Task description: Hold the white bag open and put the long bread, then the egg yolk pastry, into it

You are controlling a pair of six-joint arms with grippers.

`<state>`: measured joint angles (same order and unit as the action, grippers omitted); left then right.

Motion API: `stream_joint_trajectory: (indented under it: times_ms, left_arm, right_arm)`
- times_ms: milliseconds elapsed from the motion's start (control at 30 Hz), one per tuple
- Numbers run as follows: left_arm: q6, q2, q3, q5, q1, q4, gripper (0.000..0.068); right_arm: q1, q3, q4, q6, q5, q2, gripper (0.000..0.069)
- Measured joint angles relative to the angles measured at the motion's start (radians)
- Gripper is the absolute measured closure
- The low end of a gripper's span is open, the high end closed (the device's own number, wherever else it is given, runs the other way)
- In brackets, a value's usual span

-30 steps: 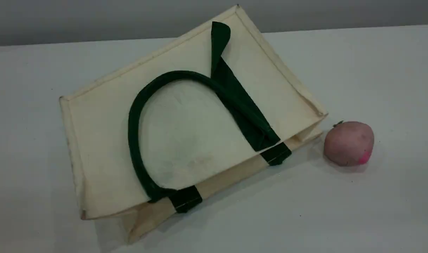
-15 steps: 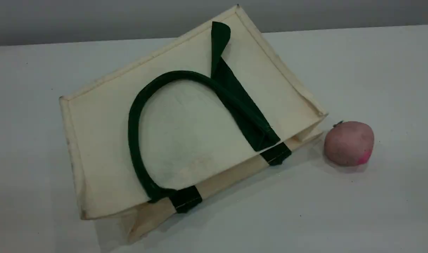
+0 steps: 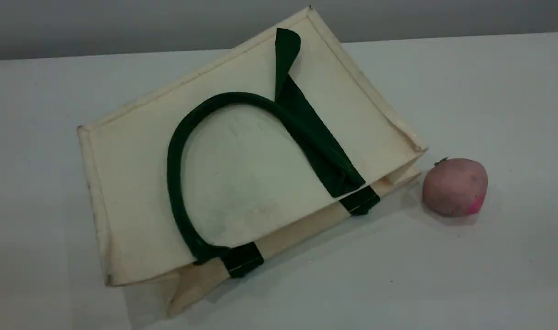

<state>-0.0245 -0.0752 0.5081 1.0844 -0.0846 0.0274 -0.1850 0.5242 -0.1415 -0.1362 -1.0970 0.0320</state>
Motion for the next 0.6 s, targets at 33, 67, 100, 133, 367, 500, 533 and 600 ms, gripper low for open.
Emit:
stream_joint_trajectory:
  times_ms: [33, 67, 100, 133, 367, 500, 533, 600]
  left_arm:
    - [0.0, 0.0, 0.0, 0.0, 0.025, 0.0, 0.0117]
    - [0.0, 0.0, 0.0, 0.0, 0.043, 0.0, 0.0117]
    - [0.0, 0.0, 0.0, 0.0, 0.062, 0.0, 0.0117]
    - [0.0, 0.004, 0.0, 0.001, 0.078, 0.001, 0.0117]
    - [0.0, 0.067, 0.0, 0.002, 0.151, 0.001, 0.0117]
    - [0.0, 0.076, 0.0, 0.003, 0.16, 0.001, 0.0117]
    - [0.0, 0.076, 0.0, 0.002, 0.16, 0.001, 0.0117]
    - [0.0, 0.076, 0.0, 0.003, 0.16, 0.001, 0.0117]
  right_arm:
    - [0.034, 0.0, 0.0, 0.0, 0.0, 0.0, 0.0125]
    - [0.068, 0.0, 0.0, 0.0, 0.0, 0.0, 0.0125]
    - [0.097, 0.0, 0.0, 0.0, 0.0, 0.0, 0.0125]
    - [0.13, 0.0, 0.0, 0.0, 0.0, 0.0, 0.0125]
    - [0.231, 0.0, -0.001, 0.001, 0.0, -0.002, 0.0125]
    - [0.223, 0.0, -0.017, 0.0, -0.001, -0.018, 0.0125]
    - [0.223, 0.0, -0.017, 0.0, -0.001, -0.027, 0.0125]
    - [0.223, 0.0, -0.017, 0.0, -0.003, -0.033, 0.0125]
